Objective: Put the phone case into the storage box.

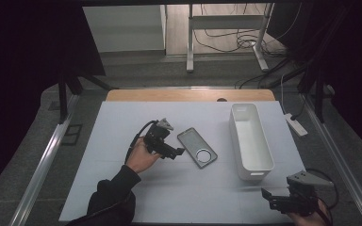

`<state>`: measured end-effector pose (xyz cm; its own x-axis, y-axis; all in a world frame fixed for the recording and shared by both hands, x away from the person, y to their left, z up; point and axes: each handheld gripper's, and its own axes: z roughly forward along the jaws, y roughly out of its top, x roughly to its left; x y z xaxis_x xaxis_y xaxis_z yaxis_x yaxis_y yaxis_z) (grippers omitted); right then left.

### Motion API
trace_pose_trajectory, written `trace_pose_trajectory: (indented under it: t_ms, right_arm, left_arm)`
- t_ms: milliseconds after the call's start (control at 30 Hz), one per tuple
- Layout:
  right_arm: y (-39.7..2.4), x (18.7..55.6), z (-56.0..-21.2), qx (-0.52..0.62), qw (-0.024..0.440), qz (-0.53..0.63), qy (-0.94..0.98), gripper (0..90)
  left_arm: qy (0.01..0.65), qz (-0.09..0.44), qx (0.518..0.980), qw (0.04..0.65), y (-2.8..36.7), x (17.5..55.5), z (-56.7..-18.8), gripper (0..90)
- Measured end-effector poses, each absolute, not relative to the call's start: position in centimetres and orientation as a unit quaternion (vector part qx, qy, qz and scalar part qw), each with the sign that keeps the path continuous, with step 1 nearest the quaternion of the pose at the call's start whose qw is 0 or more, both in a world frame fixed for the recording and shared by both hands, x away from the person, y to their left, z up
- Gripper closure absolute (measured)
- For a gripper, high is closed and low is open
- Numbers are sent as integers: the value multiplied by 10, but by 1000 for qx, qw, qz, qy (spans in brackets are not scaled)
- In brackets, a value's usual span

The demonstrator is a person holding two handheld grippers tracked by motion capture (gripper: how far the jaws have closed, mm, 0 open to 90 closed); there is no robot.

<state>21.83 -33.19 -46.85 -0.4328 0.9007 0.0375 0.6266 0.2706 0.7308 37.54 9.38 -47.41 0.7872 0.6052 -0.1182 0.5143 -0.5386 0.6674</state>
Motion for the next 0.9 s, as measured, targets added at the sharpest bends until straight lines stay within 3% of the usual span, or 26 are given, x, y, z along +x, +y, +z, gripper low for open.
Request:
trace_pose_trajectory:
  t_ms: [700,767,900]
  right_arm:
    - [-332,218,-469,494,197,346,773,0]
    - [-332,218,-469,494,197,347,772,0]
    - [-332,218,-469,494,198,347,773,0]
  left_arm:
    - [313,61,888,333,64,399,-476,15]
    - [312,67,890,325,63,402,-477,40]
    - [309,62,893,320,62,404,-480,176]
